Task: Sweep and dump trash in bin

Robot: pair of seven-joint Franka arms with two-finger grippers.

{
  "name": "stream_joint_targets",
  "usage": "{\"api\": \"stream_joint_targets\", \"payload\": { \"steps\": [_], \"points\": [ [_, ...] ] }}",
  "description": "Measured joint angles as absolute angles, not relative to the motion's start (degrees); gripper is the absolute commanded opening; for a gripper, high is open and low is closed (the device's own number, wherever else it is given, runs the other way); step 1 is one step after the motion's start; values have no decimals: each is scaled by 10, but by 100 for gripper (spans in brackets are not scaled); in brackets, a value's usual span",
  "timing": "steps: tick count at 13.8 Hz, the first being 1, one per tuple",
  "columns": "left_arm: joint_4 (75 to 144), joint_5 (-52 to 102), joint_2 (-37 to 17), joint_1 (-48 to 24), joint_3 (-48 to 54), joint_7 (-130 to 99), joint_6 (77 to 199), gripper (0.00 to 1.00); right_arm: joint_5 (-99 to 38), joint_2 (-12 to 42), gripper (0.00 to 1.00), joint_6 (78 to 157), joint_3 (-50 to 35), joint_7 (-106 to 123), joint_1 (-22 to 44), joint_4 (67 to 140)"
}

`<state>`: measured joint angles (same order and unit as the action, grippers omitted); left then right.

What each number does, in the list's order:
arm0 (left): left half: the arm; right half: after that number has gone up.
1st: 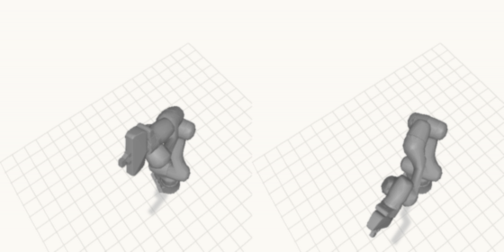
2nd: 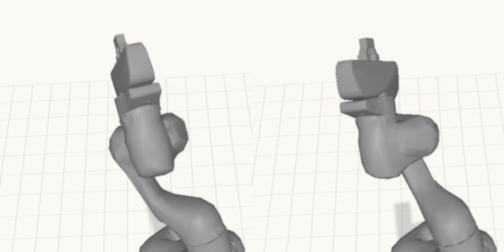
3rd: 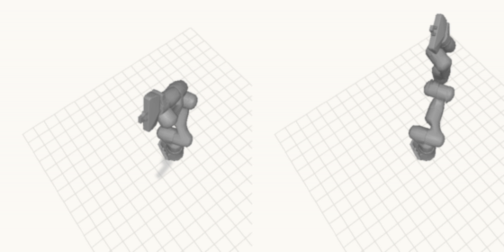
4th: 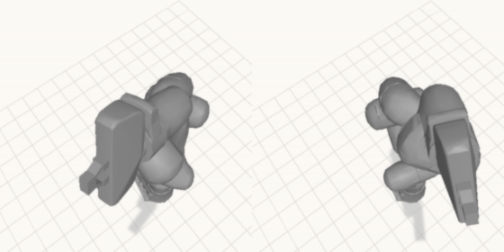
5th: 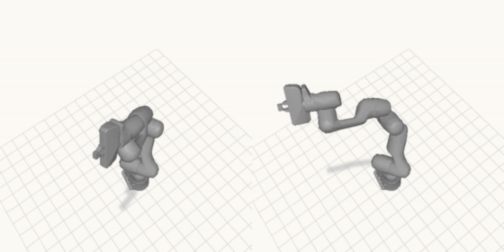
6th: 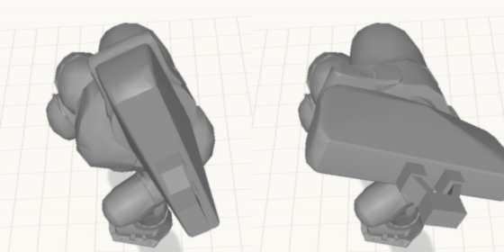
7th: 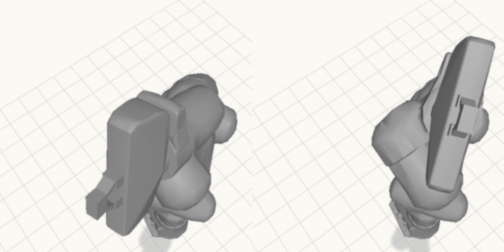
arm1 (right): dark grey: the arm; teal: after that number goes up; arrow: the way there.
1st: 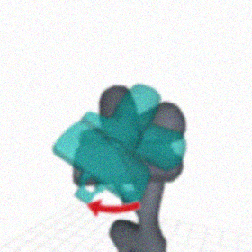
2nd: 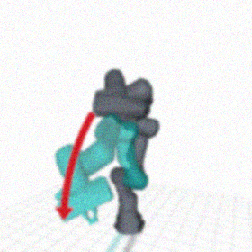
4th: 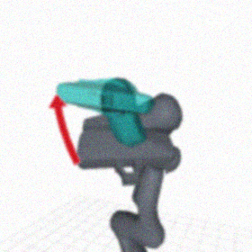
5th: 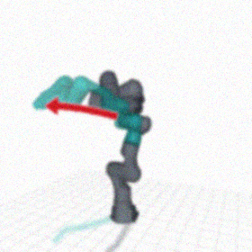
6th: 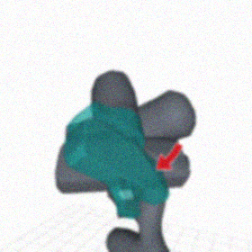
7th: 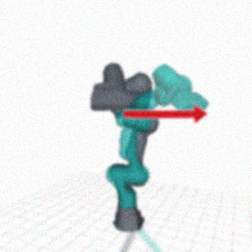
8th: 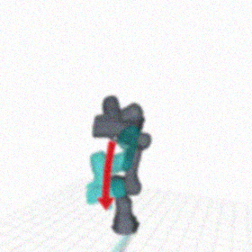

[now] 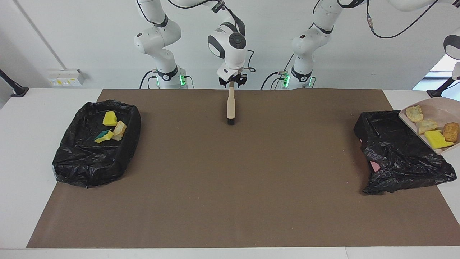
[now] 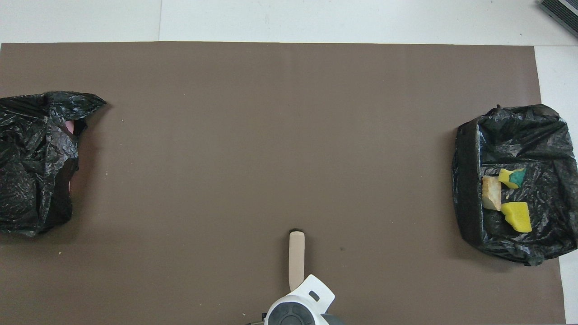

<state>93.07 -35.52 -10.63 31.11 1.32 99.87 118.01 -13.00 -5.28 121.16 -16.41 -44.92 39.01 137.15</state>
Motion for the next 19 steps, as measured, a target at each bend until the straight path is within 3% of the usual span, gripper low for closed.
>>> {"api": "stream_joint_targets", "payload": {
  "steps": [3,9,13,19],
  "points": [
    [931,-440,-117,305,15,999,1176,0,-108,-54,100,1216,-159,-449,371,1344],
    [927,-518,-119,258,18,995,1115,0,-9,-56,100,1216,-151,-400,211,1263],
    [916,-520,-118,251,19,990,1086,0,85,-47,100,1218,-150,-344,106,1248],
    [908,-393,-95,199,26,837,1006,0,101,-41,100,1186,-150,-294,48,1147]
  ]
}}
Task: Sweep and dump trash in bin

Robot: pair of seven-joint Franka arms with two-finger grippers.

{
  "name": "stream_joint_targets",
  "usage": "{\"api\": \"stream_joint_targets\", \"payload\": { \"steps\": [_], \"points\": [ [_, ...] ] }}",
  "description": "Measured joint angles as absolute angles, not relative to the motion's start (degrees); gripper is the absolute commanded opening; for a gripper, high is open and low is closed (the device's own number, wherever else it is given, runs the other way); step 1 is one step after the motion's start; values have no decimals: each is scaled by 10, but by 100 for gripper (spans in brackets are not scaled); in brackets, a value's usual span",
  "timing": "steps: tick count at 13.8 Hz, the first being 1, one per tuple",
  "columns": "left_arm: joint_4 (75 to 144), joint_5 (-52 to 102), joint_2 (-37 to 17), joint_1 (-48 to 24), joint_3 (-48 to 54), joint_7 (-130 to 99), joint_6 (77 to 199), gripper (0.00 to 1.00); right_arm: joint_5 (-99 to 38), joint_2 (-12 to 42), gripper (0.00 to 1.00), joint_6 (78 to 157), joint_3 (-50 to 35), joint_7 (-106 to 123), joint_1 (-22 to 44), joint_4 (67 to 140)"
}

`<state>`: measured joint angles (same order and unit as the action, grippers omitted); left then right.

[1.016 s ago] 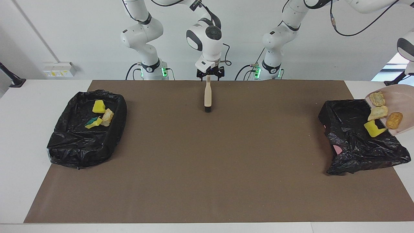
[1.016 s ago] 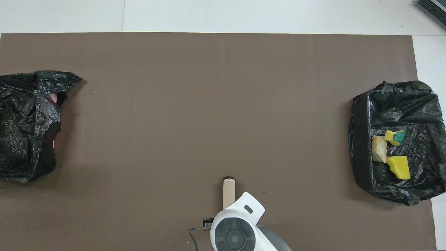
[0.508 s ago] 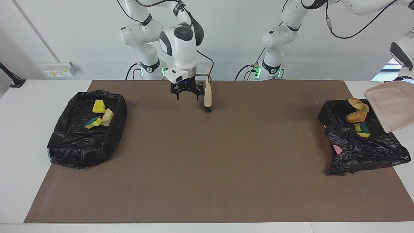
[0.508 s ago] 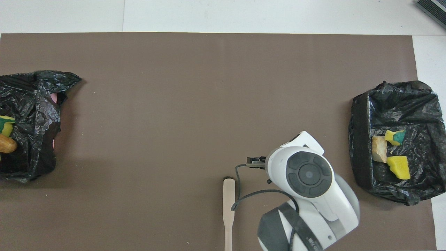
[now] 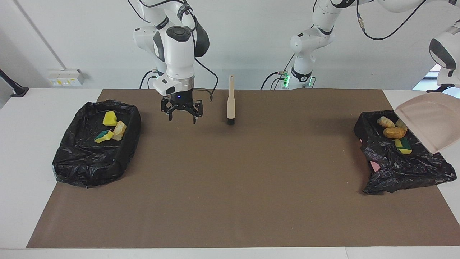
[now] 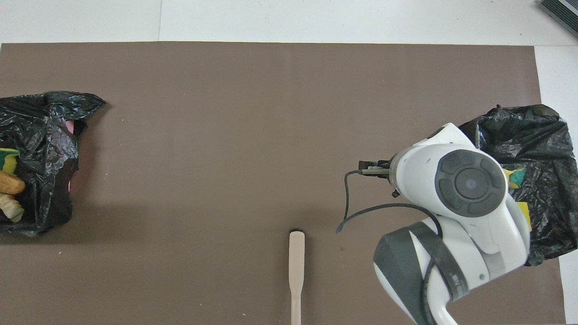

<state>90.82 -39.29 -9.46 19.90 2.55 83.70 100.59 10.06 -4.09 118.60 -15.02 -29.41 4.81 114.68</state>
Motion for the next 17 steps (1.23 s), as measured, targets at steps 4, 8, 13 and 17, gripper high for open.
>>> {"api": "stream_joint_targets", "payload": {
  "steps": [4,8,13,17],
  "points": [
    [962,-240,-77,187,30,692,1002,0,101,-47,100,1151,-148,-267,11,1093],
    [1029,-175,-62,83,35,434,1003,0,101,-49,100,1063,-116,-212,0,1025],
    [1074,-110,-80,-50,37,165,1057,0,67,-54,100,972,-22,-84,-4,956],
    [1077,-62,-95,-123,37,31,1107,0,51,-63,100,915,39,-18,-4,910]
  ]
}}
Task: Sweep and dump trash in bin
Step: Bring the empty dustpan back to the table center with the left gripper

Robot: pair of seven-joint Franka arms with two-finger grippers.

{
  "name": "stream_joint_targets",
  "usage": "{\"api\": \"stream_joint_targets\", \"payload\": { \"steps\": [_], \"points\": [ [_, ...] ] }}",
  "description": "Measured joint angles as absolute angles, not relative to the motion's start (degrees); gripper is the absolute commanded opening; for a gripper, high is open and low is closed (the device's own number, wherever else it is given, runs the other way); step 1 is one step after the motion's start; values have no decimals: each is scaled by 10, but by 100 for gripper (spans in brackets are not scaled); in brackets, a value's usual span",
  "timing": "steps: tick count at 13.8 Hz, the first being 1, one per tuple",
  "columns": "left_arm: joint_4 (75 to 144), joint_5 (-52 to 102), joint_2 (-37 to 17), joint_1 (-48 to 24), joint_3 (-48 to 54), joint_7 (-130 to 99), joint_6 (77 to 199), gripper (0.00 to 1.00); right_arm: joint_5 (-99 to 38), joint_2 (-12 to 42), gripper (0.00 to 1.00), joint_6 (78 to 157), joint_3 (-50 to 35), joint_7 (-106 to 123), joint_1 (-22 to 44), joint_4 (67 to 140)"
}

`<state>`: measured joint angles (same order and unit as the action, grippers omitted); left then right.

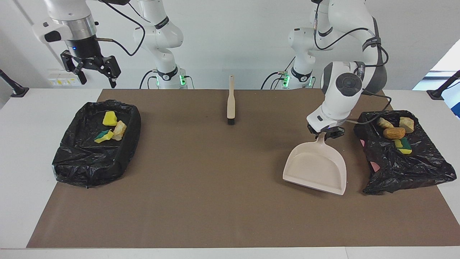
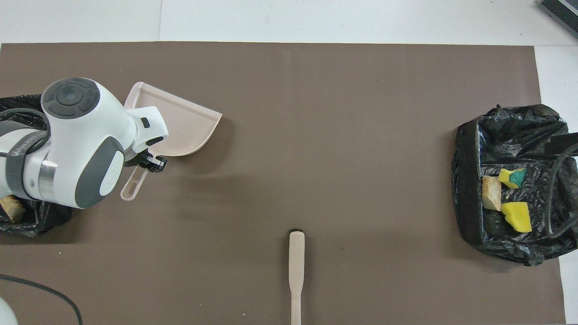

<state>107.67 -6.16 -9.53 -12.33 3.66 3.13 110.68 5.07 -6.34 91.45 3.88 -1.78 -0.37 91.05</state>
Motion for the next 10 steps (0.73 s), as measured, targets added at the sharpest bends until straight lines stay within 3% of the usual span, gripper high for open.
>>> {"api": "stream_joint_targets", "payload": {
  "steps": [4,10],
  "points": [
    [1055,-15,-112,-206,36,-125,1151,0,48,-65,100,895,40,-16,-1,910],
    [931,1,-214,-309,36,-294,1156,0,48,-78,100,852,29,-16,4,892]
  ]
}}
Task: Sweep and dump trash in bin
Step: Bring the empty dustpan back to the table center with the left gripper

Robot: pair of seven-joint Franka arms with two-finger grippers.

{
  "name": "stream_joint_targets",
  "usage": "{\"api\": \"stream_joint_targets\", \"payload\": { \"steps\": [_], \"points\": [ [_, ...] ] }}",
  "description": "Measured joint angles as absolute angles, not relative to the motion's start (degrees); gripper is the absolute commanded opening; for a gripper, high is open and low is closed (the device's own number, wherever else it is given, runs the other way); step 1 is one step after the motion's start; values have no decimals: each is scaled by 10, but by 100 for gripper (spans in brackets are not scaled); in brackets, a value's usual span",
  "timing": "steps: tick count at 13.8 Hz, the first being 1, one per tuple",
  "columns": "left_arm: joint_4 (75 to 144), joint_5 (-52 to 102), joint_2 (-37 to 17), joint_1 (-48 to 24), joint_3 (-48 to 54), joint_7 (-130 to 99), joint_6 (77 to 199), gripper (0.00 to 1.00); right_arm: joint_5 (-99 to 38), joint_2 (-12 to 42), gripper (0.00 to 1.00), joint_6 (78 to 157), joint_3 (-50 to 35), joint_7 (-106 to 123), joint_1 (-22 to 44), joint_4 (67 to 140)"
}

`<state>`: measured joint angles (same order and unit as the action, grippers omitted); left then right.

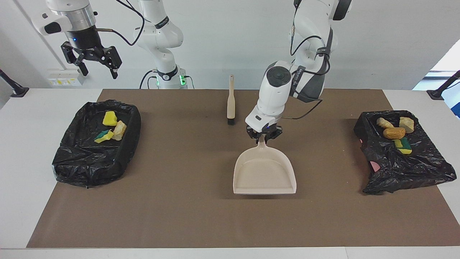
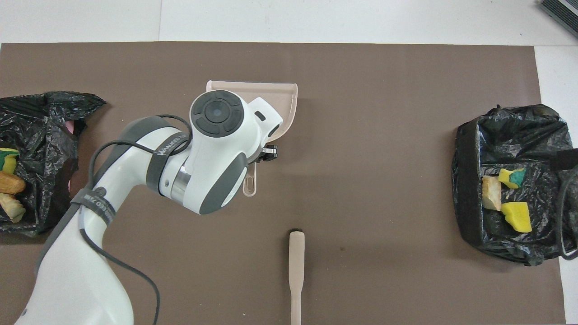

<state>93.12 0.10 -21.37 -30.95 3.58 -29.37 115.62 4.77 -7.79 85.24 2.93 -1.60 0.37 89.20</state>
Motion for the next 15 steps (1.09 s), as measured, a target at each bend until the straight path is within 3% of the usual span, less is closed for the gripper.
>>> {"api": "stream_joint_targets", "payload": {
  "steps": [5,8,10,15],
  "points": [
    [848,1,-297,-355,35,-315,1157,0,48,-87,100,850,15,-16,4,892],
    [832,9,-320,-370,36,-318,1159,3,48,-87,100,850,15,-16,4,892],
    [830,20,-320,-372,36,-318,1161,23,48,-87,100,850,15,-16,4,892],
    [838,33,-322,-385,36,-318,1163,42,48,-87,100,850,15,-16,4,891]
  ]
}}
